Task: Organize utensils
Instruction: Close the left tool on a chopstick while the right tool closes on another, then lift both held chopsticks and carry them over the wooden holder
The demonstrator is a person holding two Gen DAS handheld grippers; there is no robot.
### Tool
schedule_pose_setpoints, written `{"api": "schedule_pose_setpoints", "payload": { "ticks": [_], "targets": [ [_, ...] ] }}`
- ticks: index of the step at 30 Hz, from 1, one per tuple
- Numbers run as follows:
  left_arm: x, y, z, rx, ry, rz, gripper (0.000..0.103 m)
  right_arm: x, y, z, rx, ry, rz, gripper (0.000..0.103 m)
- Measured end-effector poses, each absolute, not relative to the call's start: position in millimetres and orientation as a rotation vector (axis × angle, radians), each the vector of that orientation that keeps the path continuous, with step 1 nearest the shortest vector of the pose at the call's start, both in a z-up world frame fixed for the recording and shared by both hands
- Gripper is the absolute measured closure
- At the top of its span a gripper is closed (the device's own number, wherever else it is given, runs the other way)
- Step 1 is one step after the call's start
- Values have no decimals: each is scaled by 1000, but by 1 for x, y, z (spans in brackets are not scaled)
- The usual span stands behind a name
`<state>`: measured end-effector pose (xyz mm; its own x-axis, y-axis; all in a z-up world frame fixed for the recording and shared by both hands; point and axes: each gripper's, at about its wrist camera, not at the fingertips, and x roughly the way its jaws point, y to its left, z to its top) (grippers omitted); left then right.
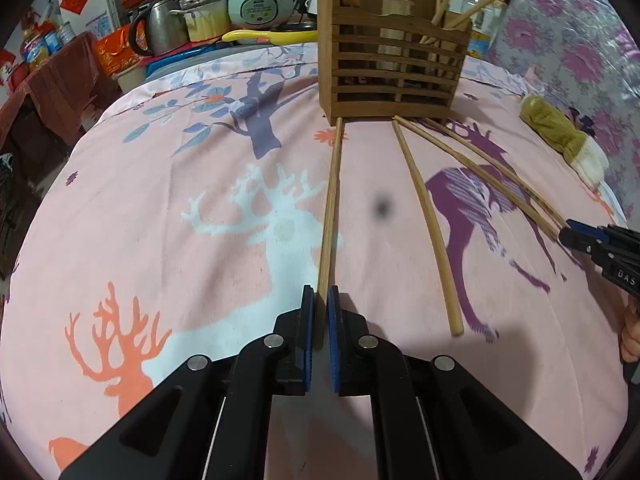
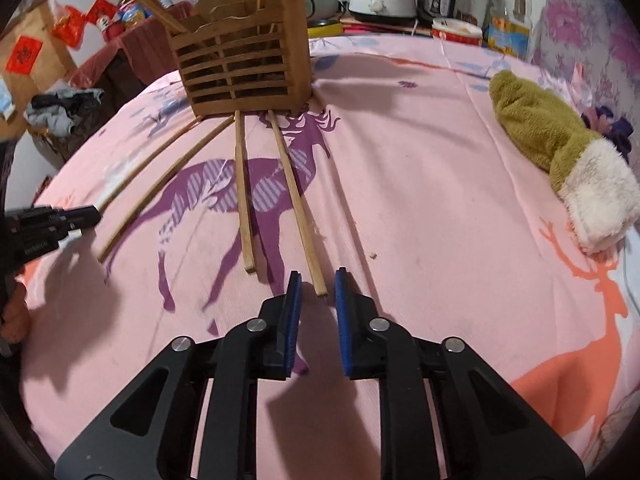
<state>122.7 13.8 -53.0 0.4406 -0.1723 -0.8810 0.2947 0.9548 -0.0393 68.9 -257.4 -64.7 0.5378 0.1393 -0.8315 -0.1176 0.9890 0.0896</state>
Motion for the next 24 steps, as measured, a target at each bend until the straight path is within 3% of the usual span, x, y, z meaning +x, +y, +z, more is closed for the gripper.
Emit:
{"api": "schedule_pose_setpoints", "payload": {
  "ticks": [6, 12, 24],
  "targets": [
    [123, 16, -53, 112, 1079, -303, 96, 69, -254, -65, -4, 981, 140, 95],
    [120, 14, -49, 100, 1064, -322, 98, 67, -252, -61, -9, 958, 129, 96],
    [99, 12, 16, 55, 866, -326, 98, 41, -242, -4, -8, 735, 129, 97]
  ]
}}
